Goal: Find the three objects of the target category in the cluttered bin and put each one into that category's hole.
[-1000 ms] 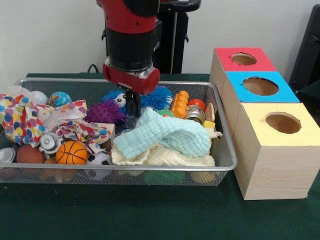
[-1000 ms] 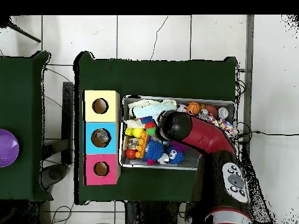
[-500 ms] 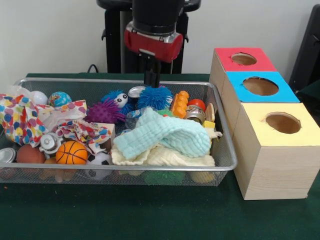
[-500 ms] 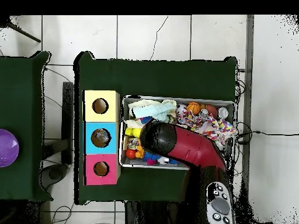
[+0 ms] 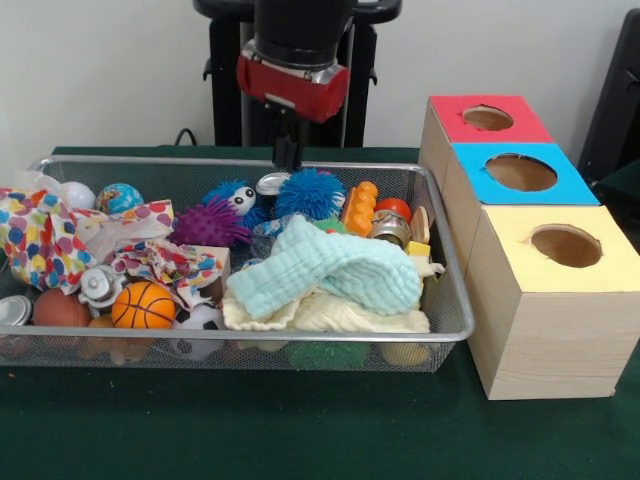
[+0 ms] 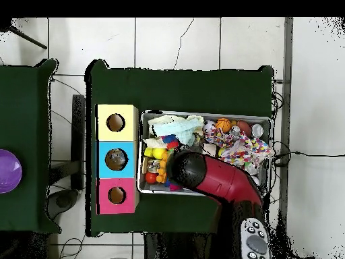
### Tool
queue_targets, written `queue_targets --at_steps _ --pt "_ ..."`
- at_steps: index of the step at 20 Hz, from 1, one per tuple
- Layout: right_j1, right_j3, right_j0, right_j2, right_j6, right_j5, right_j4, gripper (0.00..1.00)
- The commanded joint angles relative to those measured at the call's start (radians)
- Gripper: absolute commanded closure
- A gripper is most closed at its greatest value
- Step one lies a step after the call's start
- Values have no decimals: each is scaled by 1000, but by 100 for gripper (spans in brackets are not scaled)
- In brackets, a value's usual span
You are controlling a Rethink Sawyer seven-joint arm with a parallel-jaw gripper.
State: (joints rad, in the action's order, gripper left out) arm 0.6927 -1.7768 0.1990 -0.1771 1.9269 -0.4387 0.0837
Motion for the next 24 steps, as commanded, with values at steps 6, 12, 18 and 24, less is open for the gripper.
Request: queue_targets --at_steps 6,12,18,24 --pt "-177 -88 76 52 184 224 8 100" --pt "-177 -109 77 66 183 246 17 0" --pt "-167 -127 50 39 222 219 52 0" --pt "-136 -146 35 13 291 98 156 0"
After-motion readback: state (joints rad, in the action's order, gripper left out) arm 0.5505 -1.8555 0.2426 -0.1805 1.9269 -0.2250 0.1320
